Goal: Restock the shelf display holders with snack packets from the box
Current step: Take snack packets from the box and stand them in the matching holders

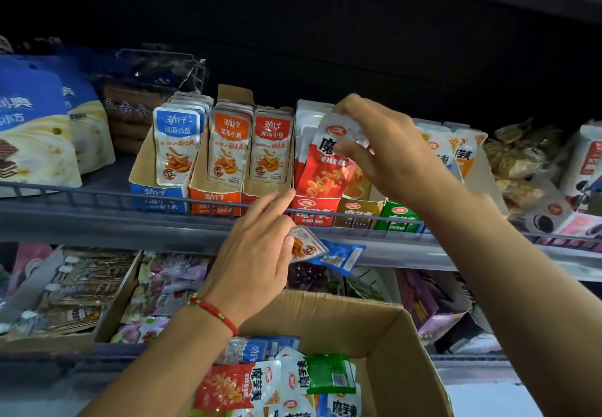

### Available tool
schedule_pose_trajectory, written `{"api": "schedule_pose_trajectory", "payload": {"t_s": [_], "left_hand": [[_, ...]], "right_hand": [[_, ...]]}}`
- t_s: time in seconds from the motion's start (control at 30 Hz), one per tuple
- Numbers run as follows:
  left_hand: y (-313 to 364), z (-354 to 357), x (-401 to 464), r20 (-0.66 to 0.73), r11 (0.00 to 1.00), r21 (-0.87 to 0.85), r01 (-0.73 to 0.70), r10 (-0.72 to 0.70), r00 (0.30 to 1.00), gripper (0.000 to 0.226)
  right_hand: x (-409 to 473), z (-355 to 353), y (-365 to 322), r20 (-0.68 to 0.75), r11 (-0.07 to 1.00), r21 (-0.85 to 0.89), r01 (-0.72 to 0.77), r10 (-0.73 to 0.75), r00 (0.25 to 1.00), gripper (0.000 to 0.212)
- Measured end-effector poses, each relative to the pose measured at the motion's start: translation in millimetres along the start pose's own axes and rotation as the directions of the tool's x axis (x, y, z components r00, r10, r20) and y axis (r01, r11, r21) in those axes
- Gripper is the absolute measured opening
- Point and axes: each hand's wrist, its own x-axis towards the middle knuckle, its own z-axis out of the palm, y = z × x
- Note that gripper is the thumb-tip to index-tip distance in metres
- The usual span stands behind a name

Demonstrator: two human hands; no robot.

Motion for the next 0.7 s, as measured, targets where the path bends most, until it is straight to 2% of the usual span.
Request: {"api": "schedule_pose_trajectory", "payload": {"t_s": [0.13, 0.23, 0.3, 0.37, 0.4, 0.47, 0.53, 0.6, 0.7], "left_hand": [[-0.1, -1.6, -1.4, -0.087, 0.998, -0.034, 0.049, -0.052, 0.995, 0.024], [4.4, -13.8, -4.1, -0.154, 0.968, -0.169, 0.184, -0.211, 0.965, 0.023], [5.8, -23.5, -7.7, -0.097, 0.871, -0.363, 0.332, -0.389, 0.916, 0.018], [2.7, -31.0, -11.8, 0.051, 0.687, -0.55, 0.475, -0.54, 0.84, 0.016], [0.2, -34.4, -13.6, 0.101, 0.599, -0.618, 0.508, -0.581, 0.808, 0.014], [-3.6, -42.3, -16.2, 0.155, 0.454, -0.721, 0.524, -0.631, 0.76, 0.01], [-6.7, -50.4, -19.1, 0.18, 0.36, -0.784, 0.507, -0.649, 0.739, 0.019], [-10.9, -59.2, -22.7, 0.182, 0.354, -0.791, 0.498, -0.641, 0.746, 0.022], [-20.0, -73.4, -30.6, 0.177, 0.368, -0.788, 0.494, -0.633, 0.753, 0.019]], "right_hand": [[-9.7, 28.9, -1.3, 0.093, 0.989, -0.122, 0.082, -0.071, 0.993, 0.044], [-12.6, 37.3, 5.5, -0.027, 0.968, -0.241, 0.076, -0.085, 0.996, 0.057], [-18.6, 37.8, 6.7, -0.199, 0.973, -0.228, 0.03, -0.076, 0.977, 0.052], [-30.0, 38.1, 0.9, -0.376, 0.988, -0.155, 0.007, -0.065, 0.924, 0.039], [-36.2, 38.8, -3.9, -0.414, 0.992, -0.124, 0.036, -0.085, 0.906, 0.033], [-47.6, 43.7, -15.1, -0.355, 0.985, -0.086, 0.151, -0.172, 0.919, 0.027], [-55.0, 53.6, -25.7, -0.172, 0.97, -0.071, 0.233, -0.242, 0.955, 0.035], [-56.2, 65.2, -34.0, -0.056, 0.971, -0.04, 0.234, -0.236, 0.97, 0.049], [-50.1, 76.2, -48.7, -0.036, 0.978, 0.084, 0.19, -0.188, 0.982, 0.062]]}}
